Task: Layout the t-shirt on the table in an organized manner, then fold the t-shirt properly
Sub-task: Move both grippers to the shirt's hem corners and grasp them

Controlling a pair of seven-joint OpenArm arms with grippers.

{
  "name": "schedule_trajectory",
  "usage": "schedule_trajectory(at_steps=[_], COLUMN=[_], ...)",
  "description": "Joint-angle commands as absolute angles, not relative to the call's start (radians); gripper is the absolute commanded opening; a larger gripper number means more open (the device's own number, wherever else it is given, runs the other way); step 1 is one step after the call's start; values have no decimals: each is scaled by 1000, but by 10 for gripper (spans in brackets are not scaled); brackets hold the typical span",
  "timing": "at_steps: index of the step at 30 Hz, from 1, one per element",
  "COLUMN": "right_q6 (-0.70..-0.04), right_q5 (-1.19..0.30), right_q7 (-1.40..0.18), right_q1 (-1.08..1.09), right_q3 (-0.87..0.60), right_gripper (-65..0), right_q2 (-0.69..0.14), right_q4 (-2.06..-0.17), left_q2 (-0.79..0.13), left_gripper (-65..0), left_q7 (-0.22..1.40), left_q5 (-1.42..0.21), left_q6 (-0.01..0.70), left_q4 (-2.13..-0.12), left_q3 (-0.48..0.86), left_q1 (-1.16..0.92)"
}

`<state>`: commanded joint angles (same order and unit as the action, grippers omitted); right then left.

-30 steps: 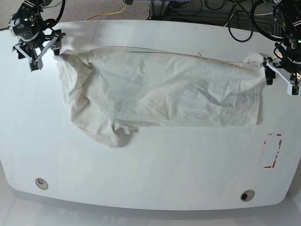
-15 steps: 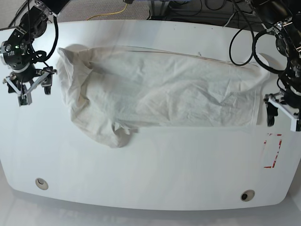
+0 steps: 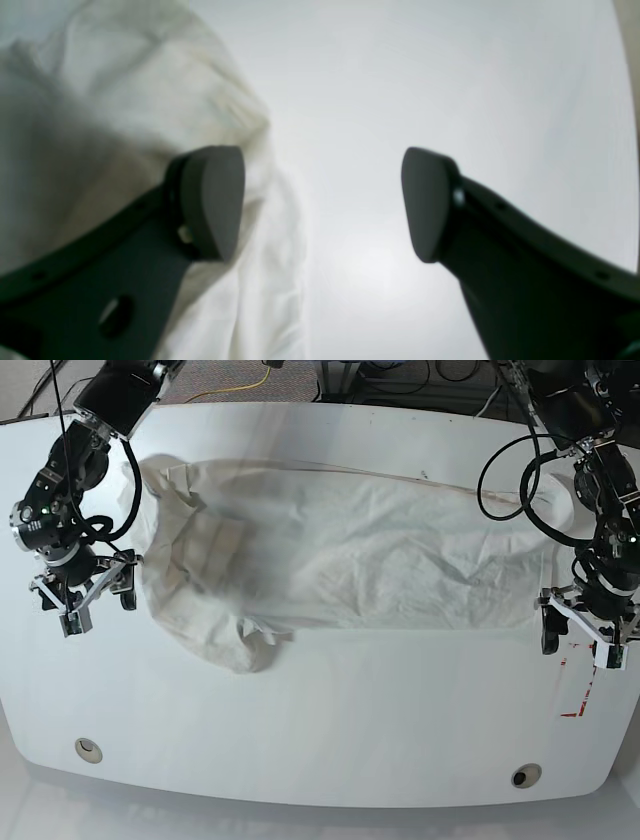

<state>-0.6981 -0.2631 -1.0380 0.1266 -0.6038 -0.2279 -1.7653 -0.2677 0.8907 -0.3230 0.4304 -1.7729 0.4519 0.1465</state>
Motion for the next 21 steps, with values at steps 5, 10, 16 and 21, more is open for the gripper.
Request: schedule_trajectory(at_steps=[5, 10, 16, 21], right_q6=[-698, -698, -698, -698], right_q5=[-263, -269, -269, -269], right_q7=[-1038, -1038, -1038, -1038], right_q1=[165, 173, 170, 166], right_q3=[-602, -602, -552, -490], right_gripper=[-179, -178, -176, -179], right_q2=[-222, -222, -220, -211], right_q4=[-1679, -1613, -1596, -1592], left_q2=[-268, -268, -268, -268], left_gripper=[-172, -172, -172, -172], left_q7=[889, 888, 886, 886], left_q5=[-323, -323, -323, -323], left_q6=[430, 430, 430, 430], left_q4=[-1751, -1748, -1747, -1742], left_q3=[452, 452, 452, 452], left_q1=[148, 148, 148, 148])
